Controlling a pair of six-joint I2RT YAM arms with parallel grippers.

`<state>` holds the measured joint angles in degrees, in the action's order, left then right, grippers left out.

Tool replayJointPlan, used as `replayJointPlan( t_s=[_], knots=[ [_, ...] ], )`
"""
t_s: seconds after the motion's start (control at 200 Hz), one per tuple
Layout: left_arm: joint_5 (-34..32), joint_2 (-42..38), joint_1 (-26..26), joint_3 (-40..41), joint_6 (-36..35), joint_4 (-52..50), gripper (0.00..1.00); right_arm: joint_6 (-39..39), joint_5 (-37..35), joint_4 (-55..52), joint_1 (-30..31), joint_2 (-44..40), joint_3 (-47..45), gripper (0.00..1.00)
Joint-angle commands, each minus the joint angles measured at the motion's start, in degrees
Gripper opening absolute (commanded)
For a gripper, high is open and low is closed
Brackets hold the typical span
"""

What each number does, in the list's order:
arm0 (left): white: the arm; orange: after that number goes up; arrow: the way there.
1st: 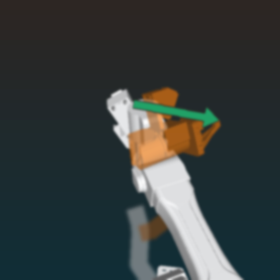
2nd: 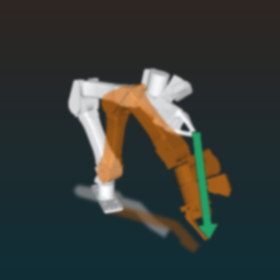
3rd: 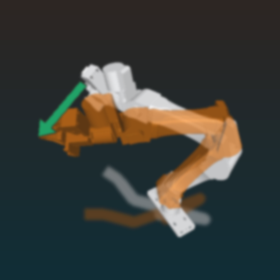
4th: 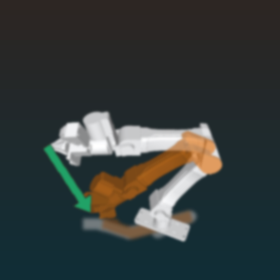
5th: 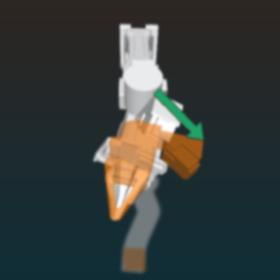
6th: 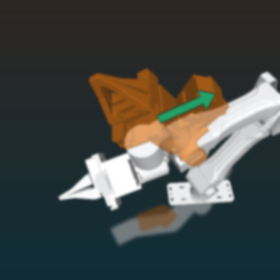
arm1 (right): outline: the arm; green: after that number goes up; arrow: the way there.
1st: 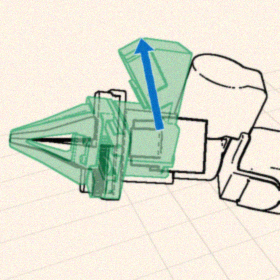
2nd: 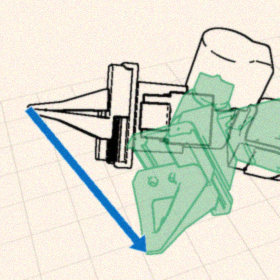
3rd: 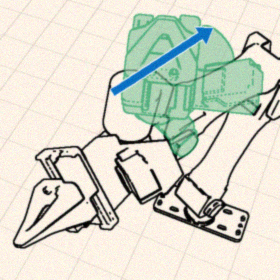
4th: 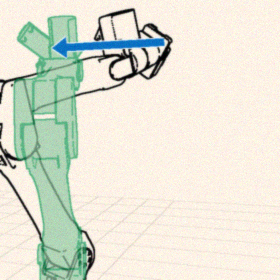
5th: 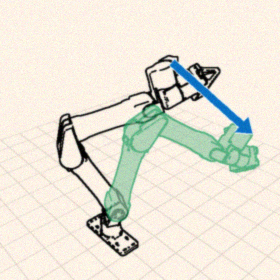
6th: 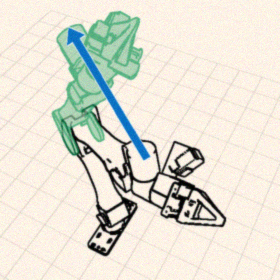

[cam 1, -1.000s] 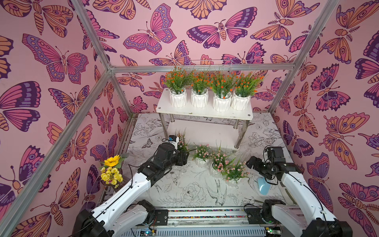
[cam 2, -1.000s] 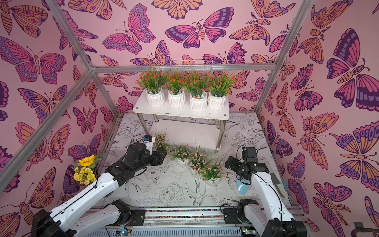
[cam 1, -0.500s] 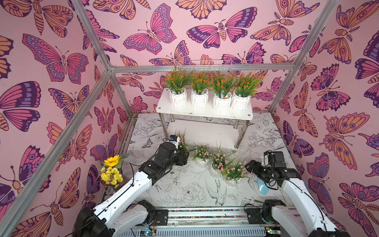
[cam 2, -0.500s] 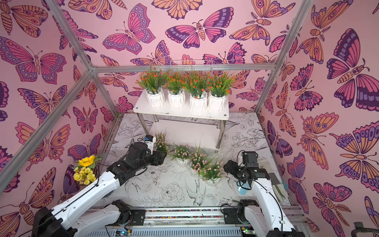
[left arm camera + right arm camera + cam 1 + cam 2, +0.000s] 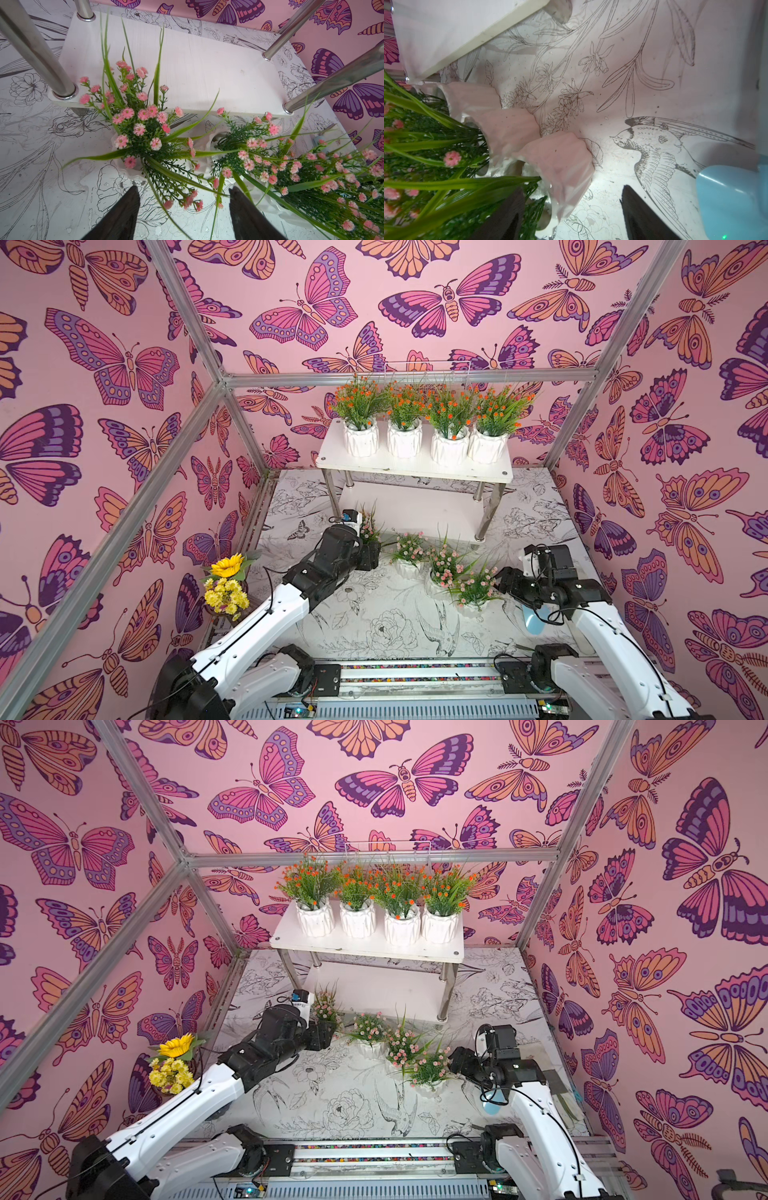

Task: Place the baby's breath potted plants on the rack by color
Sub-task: Pick up the baby's breath potted plant from the center of the board.

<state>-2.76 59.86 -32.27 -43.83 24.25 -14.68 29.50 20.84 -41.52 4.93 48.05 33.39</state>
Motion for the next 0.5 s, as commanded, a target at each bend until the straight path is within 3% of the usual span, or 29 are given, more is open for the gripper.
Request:
replayJointPlan(
  t_s=[0.0, 0.496],
  knots=[
    [0.2, 0.9, -0.1, -1.2, -0.4, 1.0, 0.7, 0.4, -2.6, -1.9, 2.3, 0.1, 1.3, 0.69],
    [2.8, 2.4, -0.1, -0.2, -0.3, 2.8, 0.7, 4.3, -8.0, 1.7, 10.7, 1.8, -0.3, 0.48]
  ],
)
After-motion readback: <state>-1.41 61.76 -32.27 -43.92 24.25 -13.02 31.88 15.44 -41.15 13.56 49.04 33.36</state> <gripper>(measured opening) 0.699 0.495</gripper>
